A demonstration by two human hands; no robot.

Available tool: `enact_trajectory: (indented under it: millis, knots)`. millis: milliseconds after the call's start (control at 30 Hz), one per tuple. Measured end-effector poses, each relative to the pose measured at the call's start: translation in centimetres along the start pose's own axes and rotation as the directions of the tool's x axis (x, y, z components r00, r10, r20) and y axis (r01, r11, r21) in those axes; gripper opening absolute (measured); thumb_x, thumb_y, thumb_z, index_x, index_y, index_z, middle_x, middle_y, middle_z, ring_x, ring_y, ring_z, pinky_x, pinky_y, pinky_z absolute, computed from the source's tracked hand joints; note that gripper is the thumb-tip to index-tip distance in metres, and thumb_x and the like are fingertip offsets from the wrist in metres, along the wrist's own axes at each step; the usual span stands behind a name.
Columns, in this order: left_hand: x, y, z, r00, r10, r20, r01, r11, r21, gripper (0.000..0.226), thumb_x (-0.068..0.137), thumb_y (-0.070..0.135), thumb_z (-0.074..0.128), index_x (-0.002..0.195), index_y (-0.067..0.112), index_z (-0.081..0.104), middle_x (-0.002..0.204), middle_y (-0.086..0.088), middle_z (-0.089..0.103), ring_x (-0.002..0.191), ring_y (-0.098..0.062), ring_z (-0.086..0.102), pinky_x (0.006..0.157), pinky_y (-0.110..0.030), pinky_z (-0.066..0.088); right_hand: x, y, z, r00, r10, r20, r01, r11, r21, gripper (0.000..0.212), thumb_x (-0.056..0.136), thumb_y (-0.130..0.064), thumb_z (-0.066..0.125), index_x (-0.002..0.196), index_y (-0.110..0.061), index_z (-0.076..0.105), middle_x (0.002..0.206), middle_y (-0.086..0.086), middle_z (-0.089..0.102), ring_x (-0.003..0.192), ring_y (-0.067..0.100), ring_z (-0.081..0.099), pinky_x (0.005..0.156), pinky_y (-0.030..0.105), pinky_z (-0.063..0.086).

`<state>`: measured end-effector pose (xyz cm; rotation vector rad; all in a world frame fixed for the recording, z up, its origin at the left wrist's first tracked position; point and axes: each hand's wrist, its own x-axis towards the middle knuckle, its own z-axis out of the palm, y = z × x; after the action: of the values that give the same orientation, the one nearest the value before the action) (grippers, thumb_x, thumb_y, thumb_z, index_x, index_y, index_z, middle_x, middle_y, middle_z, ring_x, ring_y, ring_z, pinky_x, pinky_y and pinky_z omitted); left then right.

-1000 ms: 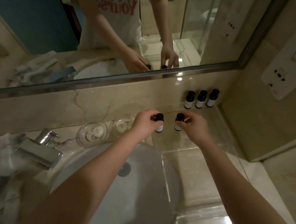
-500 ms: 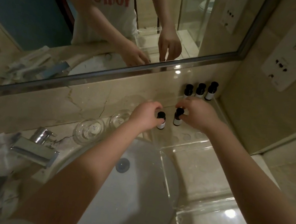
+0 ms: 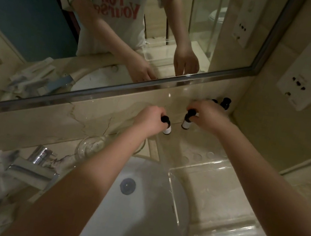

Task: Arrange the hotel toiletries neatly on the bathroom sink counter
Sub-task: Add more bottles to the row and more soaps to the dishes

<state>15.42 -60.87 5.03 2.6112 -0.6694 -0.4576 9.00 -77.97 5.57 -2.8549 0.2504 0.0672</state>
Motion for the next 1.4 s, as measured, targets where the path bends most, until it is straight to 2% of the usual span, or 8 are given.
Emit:
enact_trajectory:
  millis: [67,167,267,433,633,767,1000,1400]
  knots:
    - [0.6,0.0,-0.4,1.0,-0.006,0.002,0.006,1.0,-0.007,0.01,0.079,0.019,0.065,0.087,0.013,0.065,0.083,-0.008,0.066,0.08,-0.026,0.062,0.072,-0.036,0.053,1.5,0.2,-0.5,0.999,0.029,0.023,-0.029,0.999,-0.025,0.02,0.087,-0.017,0.057,0.107,-0.017,0.062,0.103,0.004,0.064,0.084,0.021,0.058,0.065,0.03,0.047]
    - [1.6,0.1,-0.7,1.0,-0.003,-0.011,0.003,1.0,-0.004,0.014,0.079,0.02,0.065,0.088,0.01,0.066,0.087,-0.012,0.067,0.083,-0.029,0.063,0.073,-0.037,0.053,3.0,0.5,-0.5,0.999,0.038,0.0,-0.038,0.999,-0.038,0.02,0.086,-0.019,0.059,0.105,-0.021,0.064,0.102,0.003,0.065,0.09,0.022,0.06,0.073,0.035,0.053]
    - [2.4,0.2,-0.7,1.0,0.005,-0.01,-0.005,1.0,0.017,0.011,0.08,0.021,0.064,0.083,0.01,0.063,0.086,-0.01,0.064,0.081,-0.028,0.061,0.068,-0.034,0.049,3.8,0.7,-0.2,1.0,0.025,-0.017,-0.026,0.998,-0.054,0.021,0.085,-0.019,0.061,0.105,-0.023,0.065,0.104,0.002,0.066,0.094,0.023,0.061,0.076,0.036,0.053]
    - [3.7,0.4,-0.1,0.999,0.031,-0.01,-0.031,0.999,0.032,0.016,0.083,0.021,0.063,0.089,0.007,0.066,0.086,-0.012,0.063,0.082,-0.029,0.06,0.064,-0.03,0.043,4.5,1.3,0.5,1.0,0.002,-0.005,-0.002,0.998,-0.062,0.024,0.082,-0.02,0.063,0.105,-0.026,0.065,0.107,0.001,0.066,0.097,0.023,0.061,0.074,0.034,0.052]
    - [5.1,1.5,0.9,0.999,0.046,0.011,-0.046,0.997,0.061,0.02,0.086,0.024,0.059,0.095,0.008,0.068,0.094,-0.014,0.067,0.087,-0.029,0.061,0.067,-0.027,0.042,4.6,1.2,0.7,1.0,-0.026,-0.01,0.026,0.999,-0.027,0.018,0.082,-0.022,0.063,0.099,-0.027,0.066,0.102,-0.001,0.067,0.093,0.022,0.062,0.078,0.04,0.054]
    - [5.7,2.2,1.2,0.999,0.037,0.007,-0.038,0.993,0.11,0.02,0.087,0.026,0.056,0.092,0.01,0.067,0.091,-0.013,0.066,0.084,-0.029,0.061,0.064,-0.026,0.038,4.9,1.3,0.9,1.0,-0.028,-0.012,0.027,0.999,-0.037,0.017,0.084,-0.023,0.062,0.1,-0.024,0.067,0.098,0.0,0.067,0.089,0.022,0.062,0.074,0.036,0.053]
    - [5.9,2.7,1.2,0.999,0.04,-0.018,-0.036,0.986,0.163,0.022,0.088,0.026,0.055,0.096,0.009,0.066,0.097,-0.015,0.067,0.09,-0.03,0.061,0.066,-0.028,0.038,4.9,1.3,1.0,0.999,-0.03,-0.021,0.03,0.999,-0.041,0.018,0.083,-0.022,0.062,0.1,-0.026,0.068,0.097,0.0,0.067,0.088,0.022,0.062,0.067,0.031,0.048]
    - [5.4,2.2,1.6,0.997,0.046,-0.068,-0.039,0.995,0.096,0.02,0.085,0.028,0.059,0.091,0.009,0.066,0.094,-0.014,0.068,0.089,-0.031,0.063,0.071,-0.03,0.048,4.6,1.2,0.9,0.998,-0.03,-0.047,0.029,0.999,-0.02,0.018,0.084,-0.024,0.062,0.101,-0.026,0.068,0.098,-0.001,0.068,0.089,0.02,0.062,0.068,0.029,0.046]
